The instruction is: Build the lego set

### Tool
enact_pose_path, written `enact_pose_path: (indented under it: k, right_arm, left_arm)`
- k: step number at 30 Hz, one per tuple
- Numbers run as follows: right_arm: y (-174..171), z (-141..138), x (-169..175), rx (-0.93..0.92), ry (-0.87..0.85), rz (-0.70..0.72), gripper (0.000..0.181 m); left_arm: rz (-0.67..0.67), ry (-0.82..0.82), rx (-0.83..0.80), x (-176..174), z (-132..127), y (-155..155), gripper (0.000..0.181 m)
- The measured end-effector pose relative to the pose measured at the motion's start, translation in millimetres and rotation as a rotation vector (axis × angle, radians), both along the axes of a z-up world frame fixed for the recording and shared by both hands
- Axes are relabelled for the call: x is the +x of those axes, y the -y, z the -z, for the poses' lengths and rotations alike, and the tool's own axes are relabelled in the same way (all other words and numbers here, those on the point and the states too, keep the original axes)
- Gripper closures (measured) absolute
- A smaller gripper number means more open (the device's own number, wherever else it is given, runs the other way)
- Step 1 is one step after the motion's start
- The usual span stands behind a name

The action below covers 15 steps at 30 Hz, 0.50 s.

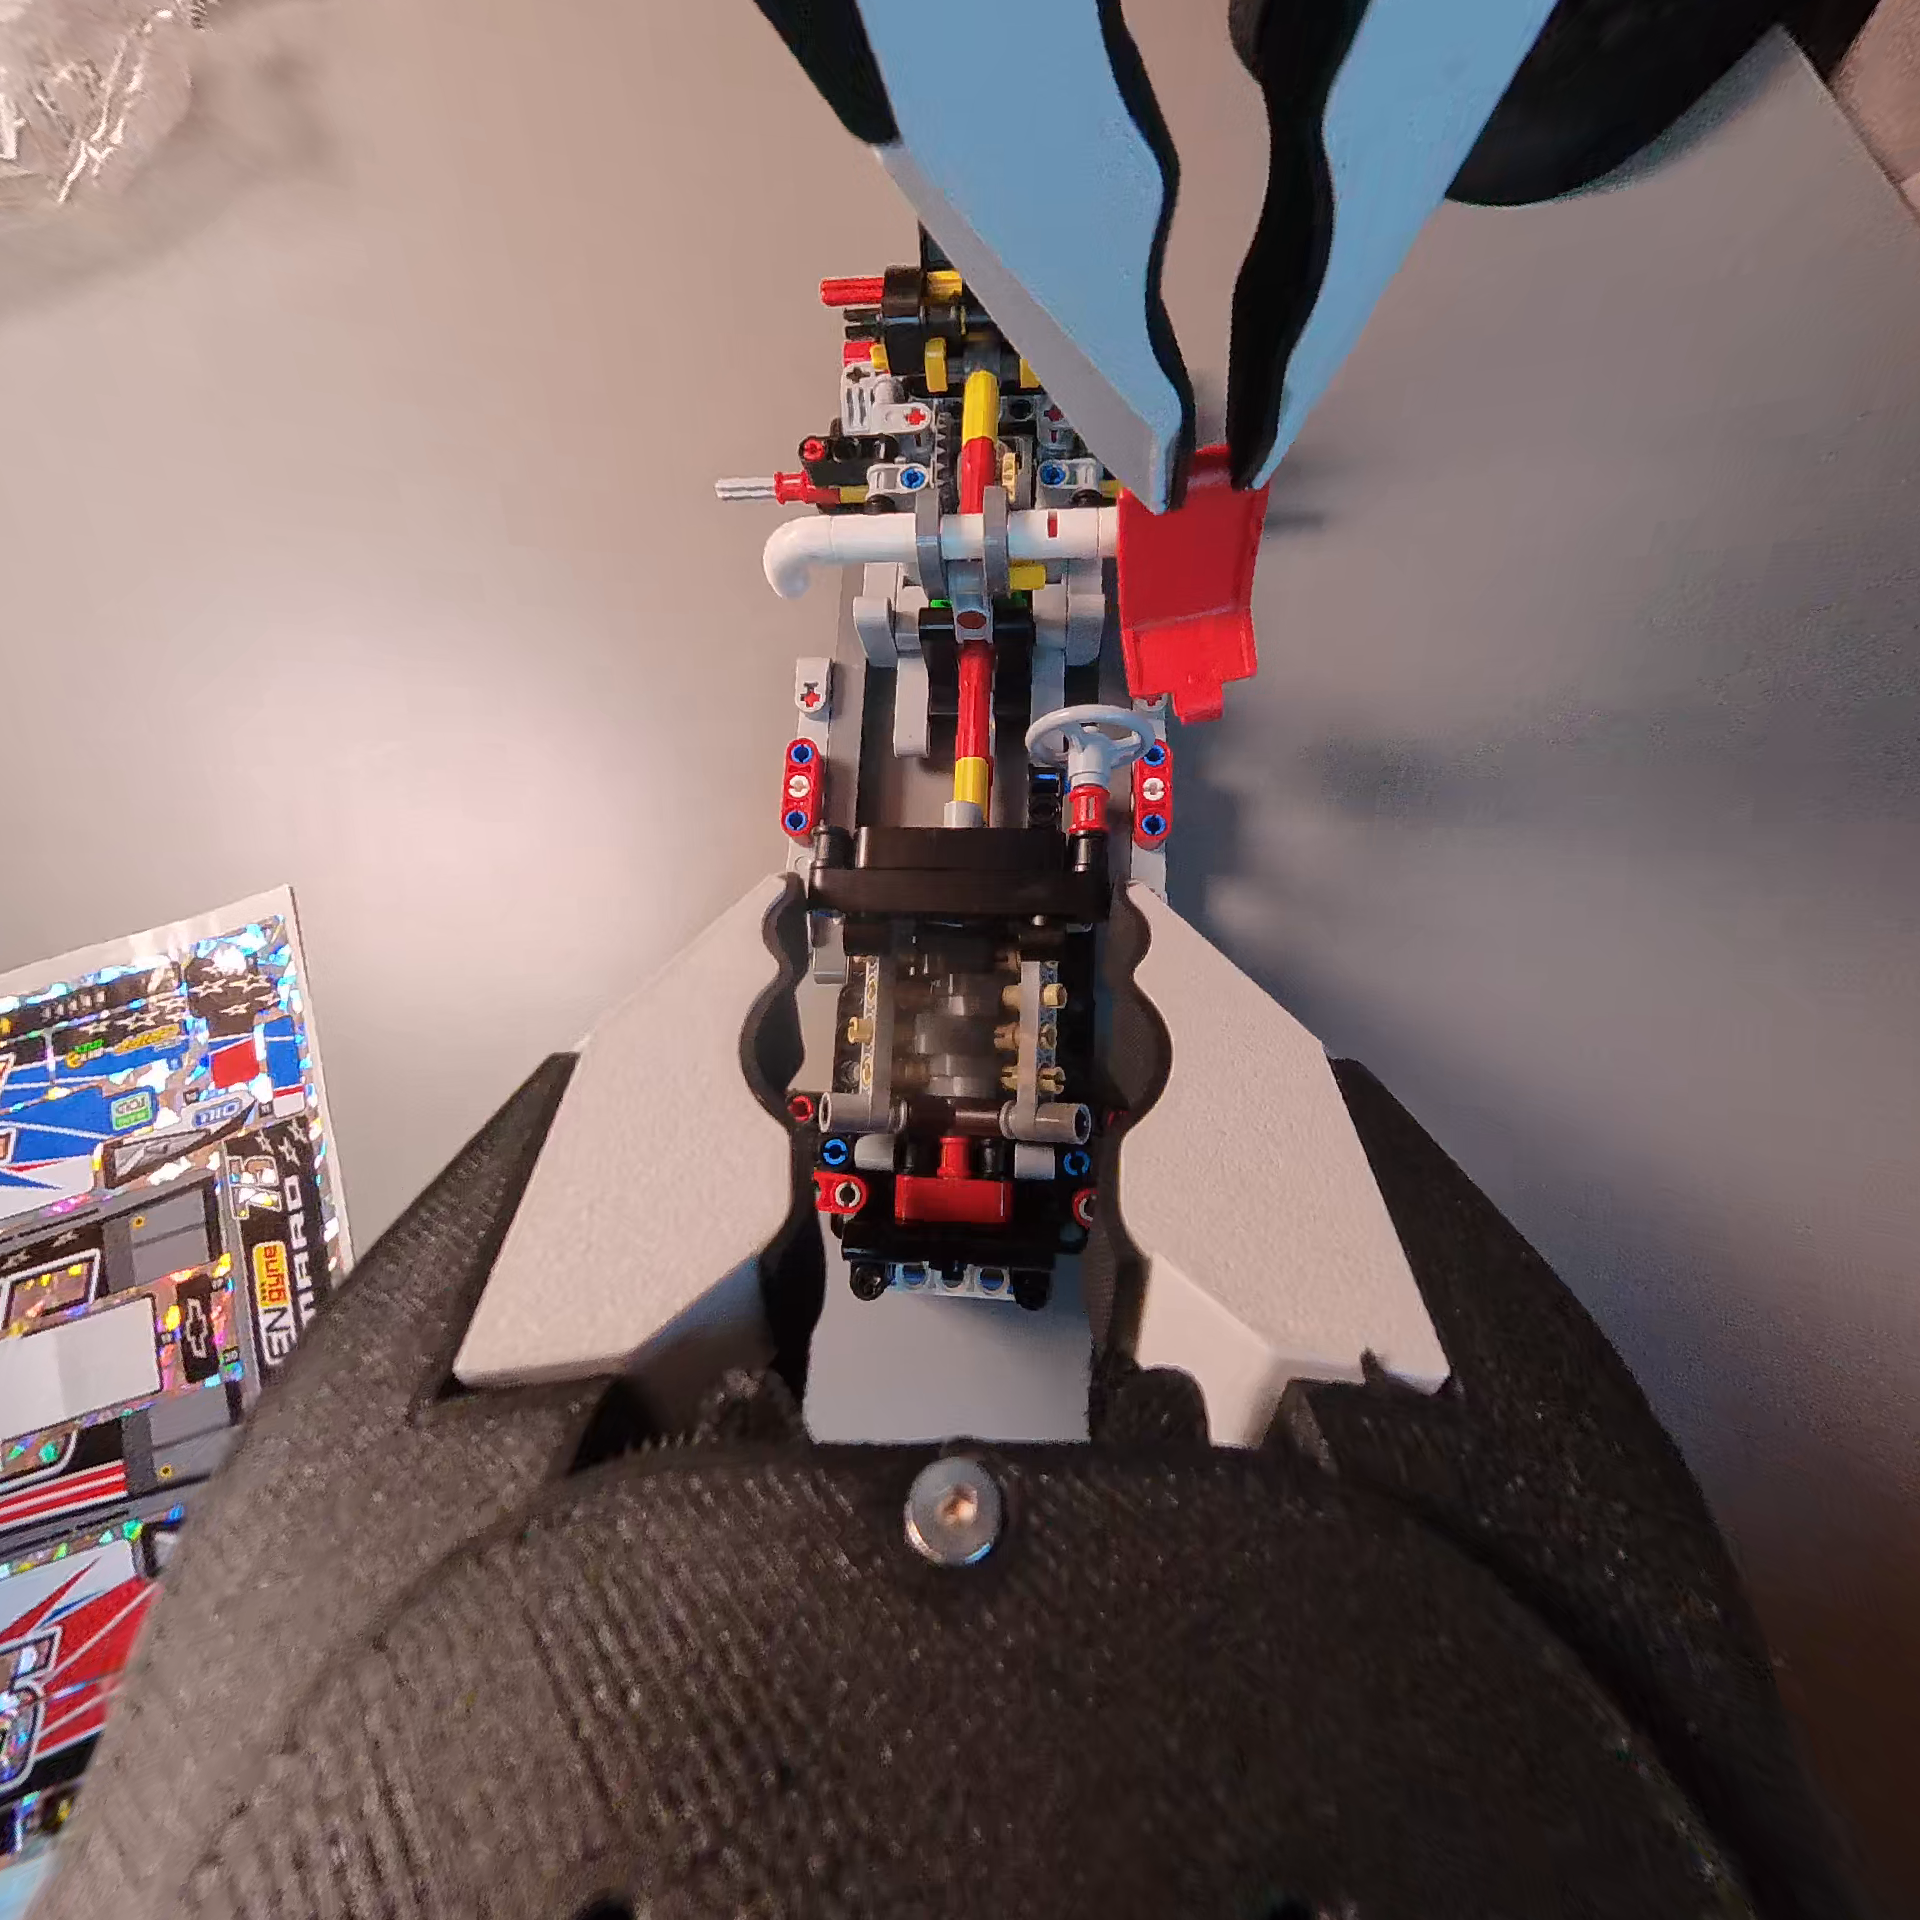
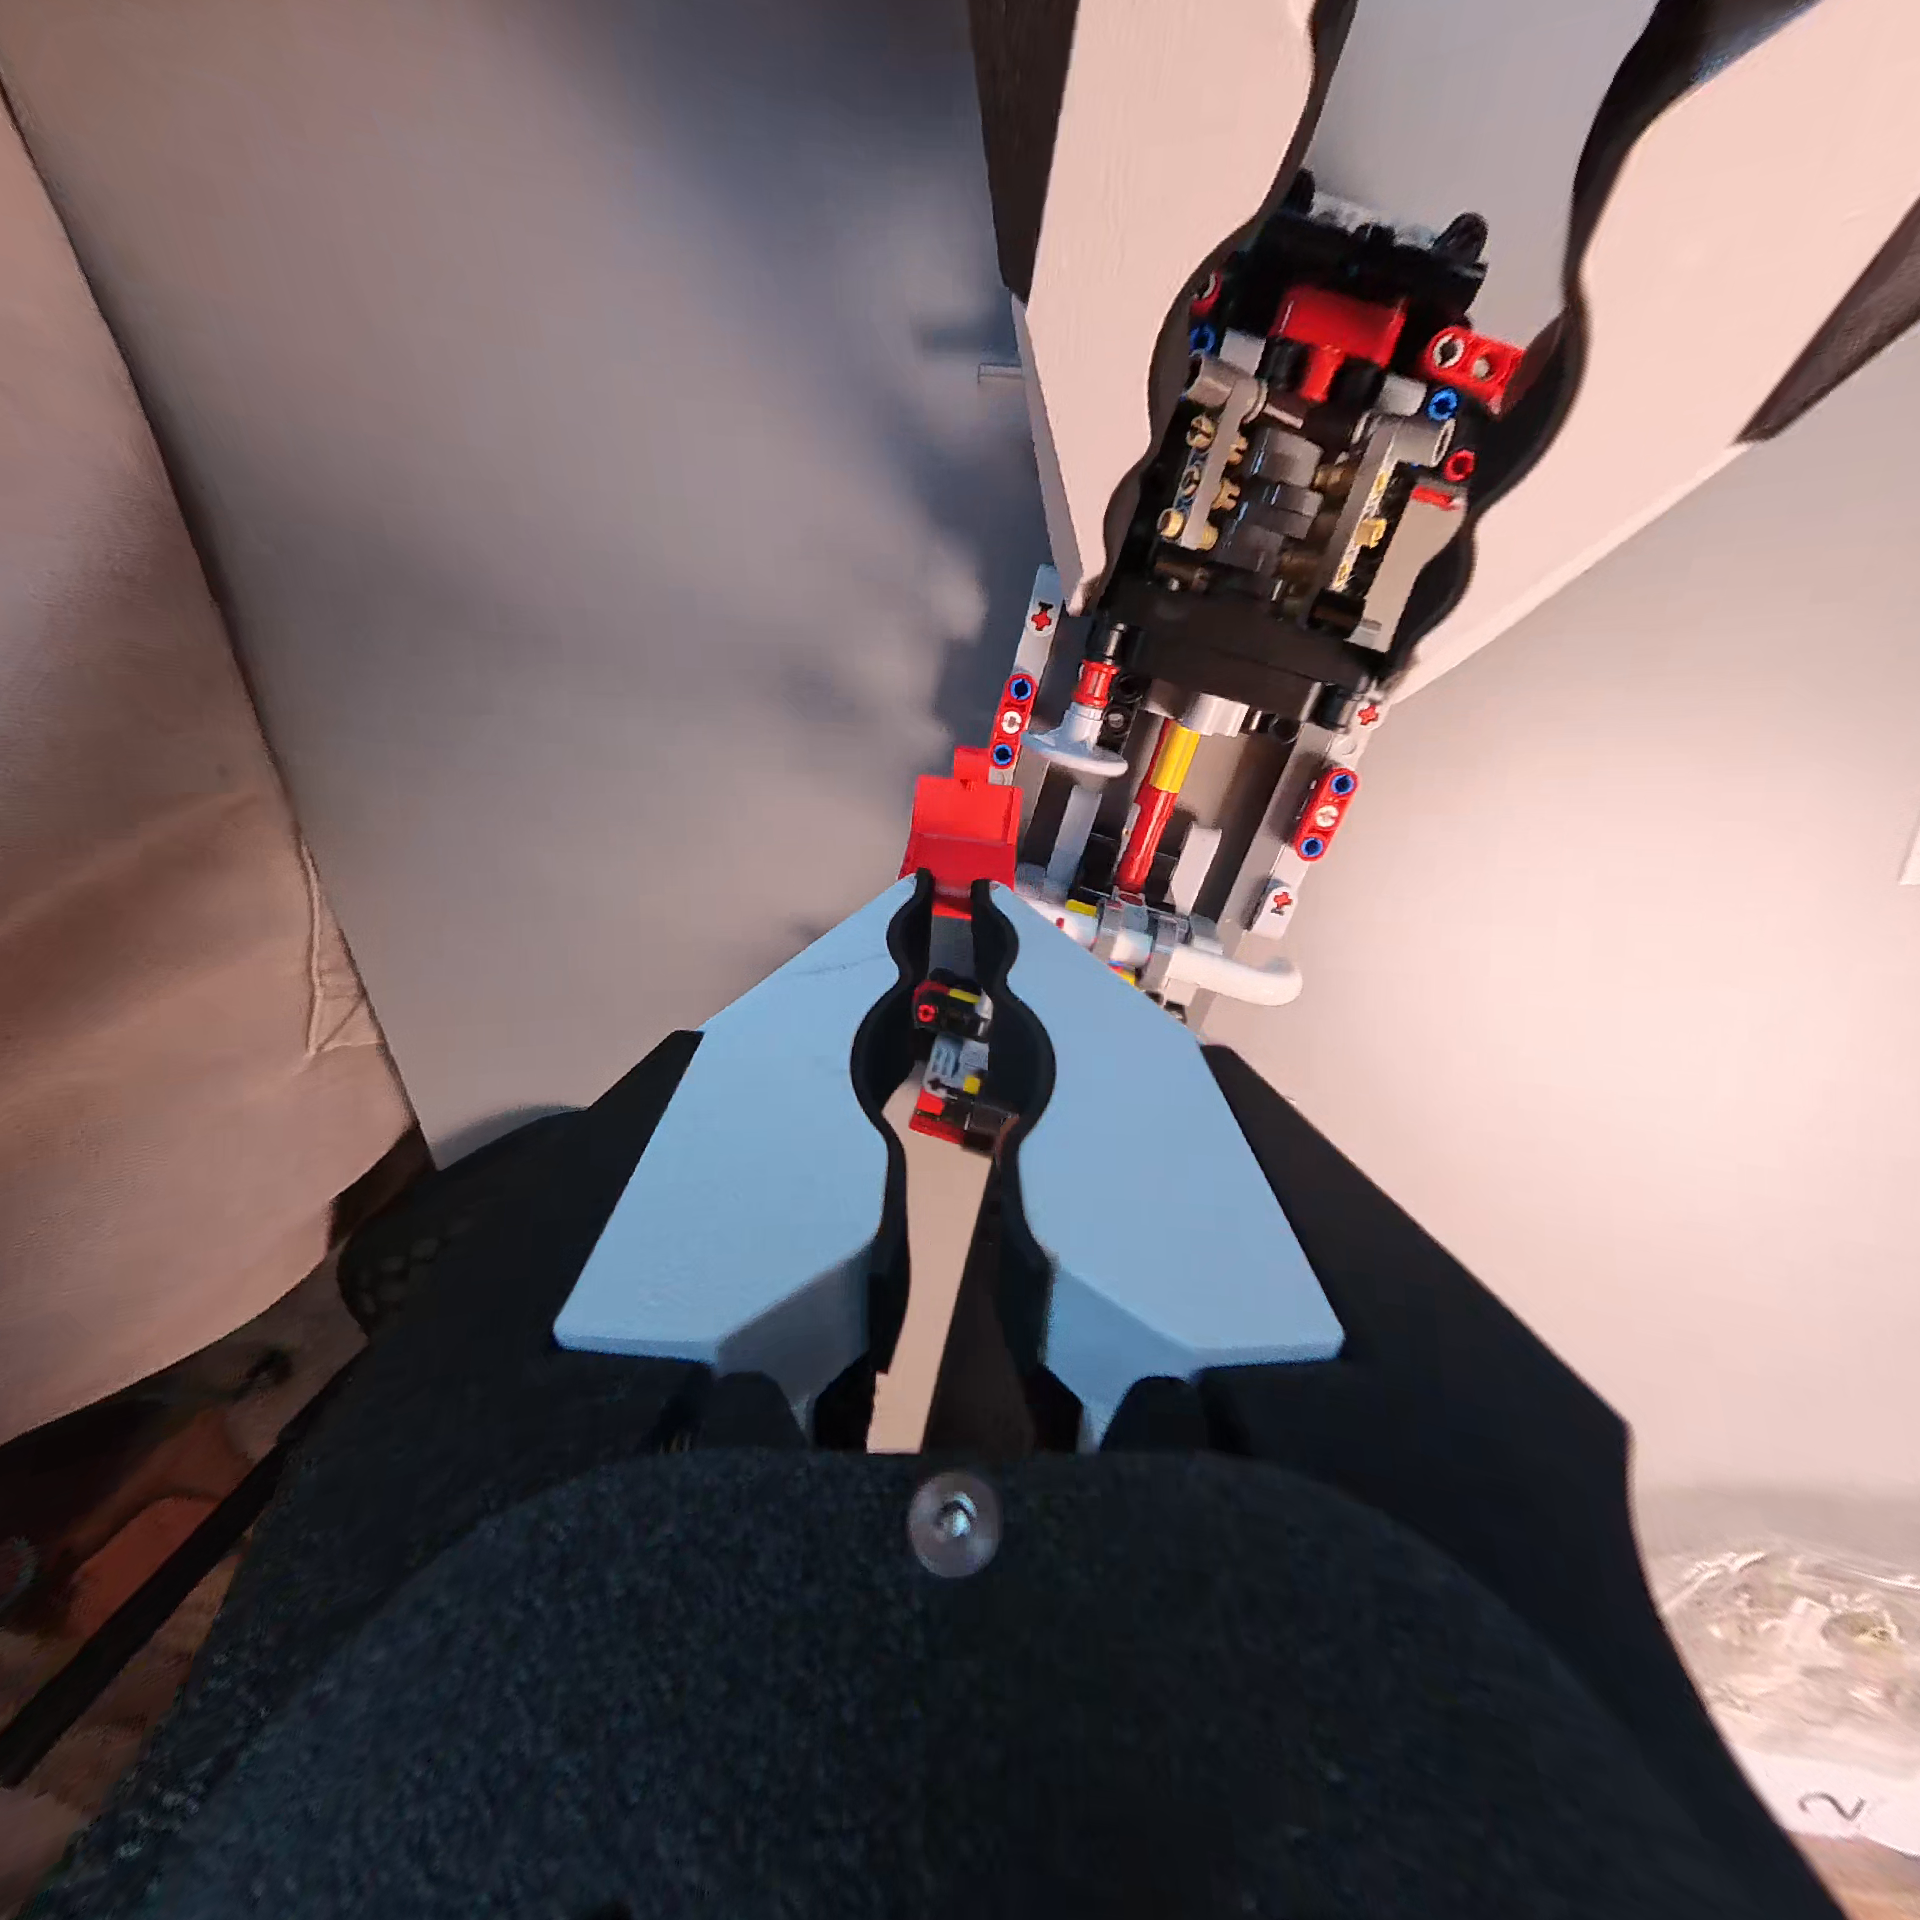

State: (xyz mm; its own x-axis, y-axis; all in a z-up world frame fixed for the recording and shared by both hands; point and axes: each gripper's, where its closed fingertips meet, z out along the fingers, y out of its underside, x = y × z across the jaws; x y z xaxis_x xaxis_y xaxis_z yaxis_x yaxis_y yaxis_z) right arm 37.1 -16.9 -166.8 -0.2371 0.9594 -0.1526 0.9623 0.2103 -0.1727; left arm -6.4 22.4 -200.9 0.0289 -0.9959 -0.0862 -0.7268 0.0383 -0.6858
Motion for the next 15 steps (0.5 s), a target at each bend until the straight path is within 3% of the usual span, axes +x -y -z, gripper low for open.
enact_pose_path:
  k: [7, 11, 15]
  right_arm:
    - [-1, 12, -3, 0.001, 0.029, 0.070, 0.177]
    - [-5, 16, -6, 0.016, 0.039, 0.114, 0.177]
    - [-9, 20, -7, 0.035, 0.053, 0.141, 0.177]
  left_arm:
    - [-0.176, 0.143, 0.123, -10, -28, 13, 0.127]
    - [-0.187, 0.148, 0.174, -5, -28, 25, 0.118]
    - [-0.196, 0.125, 0.208, 4, -21, 14, 0.105]
